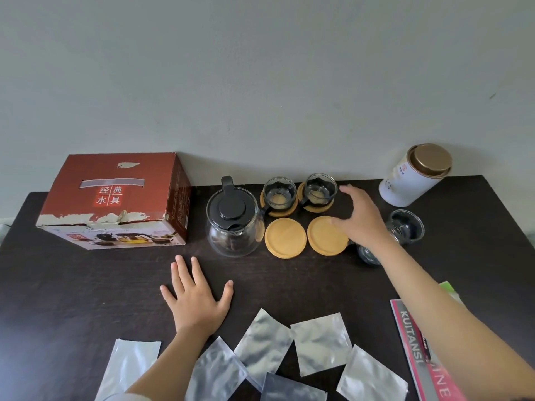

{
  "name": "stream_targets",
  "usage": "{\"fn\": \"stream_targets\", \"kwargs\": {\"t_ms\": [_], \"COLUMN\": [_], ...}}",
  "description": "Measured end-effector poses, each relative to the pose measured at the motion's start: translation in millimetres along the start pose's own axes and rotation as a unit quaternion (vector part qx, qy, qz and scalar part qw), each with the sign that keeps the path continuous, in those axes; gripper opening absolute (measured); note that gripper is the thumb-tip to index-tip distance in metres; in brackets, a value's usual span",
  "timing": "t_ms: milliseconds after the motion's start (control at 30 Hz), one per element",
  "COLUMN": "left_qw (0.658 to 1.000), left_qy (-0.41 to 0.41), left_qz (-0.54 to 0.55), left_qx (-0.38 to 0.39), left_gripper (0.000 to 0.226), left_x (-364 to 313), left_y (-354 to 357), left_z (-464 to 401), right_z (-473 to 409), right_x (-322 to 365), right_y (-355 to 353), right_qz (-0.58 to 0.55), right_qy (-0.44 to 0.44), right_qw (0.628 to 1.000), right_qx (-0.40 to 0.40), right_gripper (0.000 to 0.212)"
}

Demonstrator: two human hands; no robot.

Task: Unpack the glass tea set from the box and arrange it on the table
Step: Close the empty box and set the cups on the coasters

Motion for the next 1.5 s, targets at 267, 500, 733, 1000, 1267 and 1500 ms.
{"fn": "stream_targets", "kwargs": {"t_ms": [267,500,733,1000,1267,1500], "left_qw": [1.0,1.0,1.0,1.0,1.0,1.0], "left_qy": [0.001,0.002,0.005,0.003,0.001,0.0], "left_qz": [0.001,-0.005,-0.001,-0.003,-0.006,-0.011], "left_qx": [-0.002,-0.001,-0.004,-0.005,0.002,0.004], "left_gripper": [0.1,0.099,0.099,0.099,0.099,0.099], "left_x": [0,0,0,-1,0,0], "left_y": [0,0,0,0,1,1], "left_z": [0,0,0,0,0,-1], "right_z": [90,93,92,75,47,42], "right_x": [-55,-75,-74,-12,38,37], "right_y": [-15,3,6,27,73,88], "right_qz": [0.026,-0.046,-0.12,-0.141,-0.106,-0.094], "right_qy": [0.08,0.154,0.174,0.024,-0.061,-0.046], "right_qw": [0.982,0.971,0.943,0.965,0.989,0.994], "right_qx": [-0.169,-0.178,-0.256,-0.218,-0.088,-0.044], "right_gripper": [0.072,0.087,0.076,0.086,0.083,0.087]}}
Point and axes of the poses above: each hand's wrist, its own z-axis away from the middle knuckle, its own y-axis out of the palm, x = y × z, the point moved 6 cm from there along -z, towards the middle knuckle, and after that the axes turned 8 degrees about x, right-handed, at the moved point
